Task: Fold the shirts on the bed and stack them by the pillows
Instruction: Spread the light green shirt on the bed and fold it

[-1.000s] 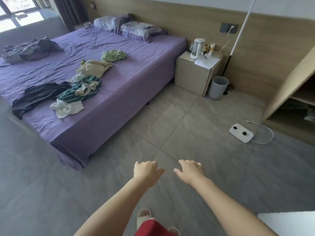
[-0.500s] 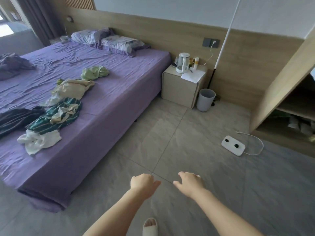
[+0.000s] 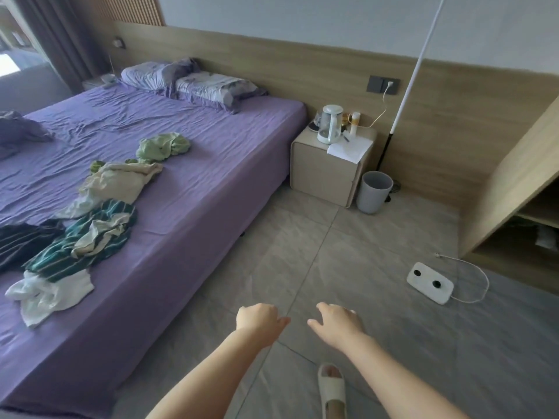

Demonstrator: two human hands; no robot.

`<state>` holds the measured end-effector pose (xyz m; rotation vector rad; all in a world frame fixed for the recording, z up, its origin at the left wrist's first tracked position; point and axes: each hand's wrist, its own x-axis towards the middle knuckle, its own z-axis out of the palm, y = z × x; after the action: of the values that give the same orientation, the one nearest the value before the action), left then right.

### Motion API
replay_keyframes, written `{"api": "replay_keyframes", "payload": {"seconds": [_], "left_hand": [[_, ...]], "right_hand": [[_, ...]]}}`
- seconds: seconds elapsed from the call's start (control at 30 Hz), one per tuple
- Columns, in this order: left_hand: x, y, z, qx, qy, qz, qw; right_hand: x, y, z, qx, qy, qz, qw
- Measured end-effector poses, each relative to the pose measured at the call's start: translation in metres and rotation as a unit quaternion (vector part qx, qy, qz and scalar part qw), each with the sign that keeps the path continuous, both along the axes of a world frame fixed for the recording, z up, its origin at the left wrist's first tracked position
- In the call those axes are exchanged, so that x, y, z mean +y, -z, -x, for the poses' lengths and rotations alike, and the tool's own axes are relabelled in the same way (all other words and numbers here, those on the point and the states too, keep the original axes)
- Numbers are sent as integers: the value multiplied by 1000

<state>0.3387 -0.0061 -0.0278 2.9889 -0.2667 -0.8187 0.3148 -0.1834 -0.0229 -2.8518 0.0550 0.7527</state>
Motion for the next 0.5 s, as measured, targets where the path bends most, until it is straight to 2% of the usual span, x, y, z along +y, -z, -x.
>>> {"api": "replay_keyframes", "payload": {"seconds": [0.23,0.5], "left_hand": [[-38,6,-73,27,-57,-15,998],[-82,5,-140,21,-136,17,990]], "right_hand": [[-38,10,-90,22,-53,-8,998],[-76,13,-193,28,-100,3,995]]}}
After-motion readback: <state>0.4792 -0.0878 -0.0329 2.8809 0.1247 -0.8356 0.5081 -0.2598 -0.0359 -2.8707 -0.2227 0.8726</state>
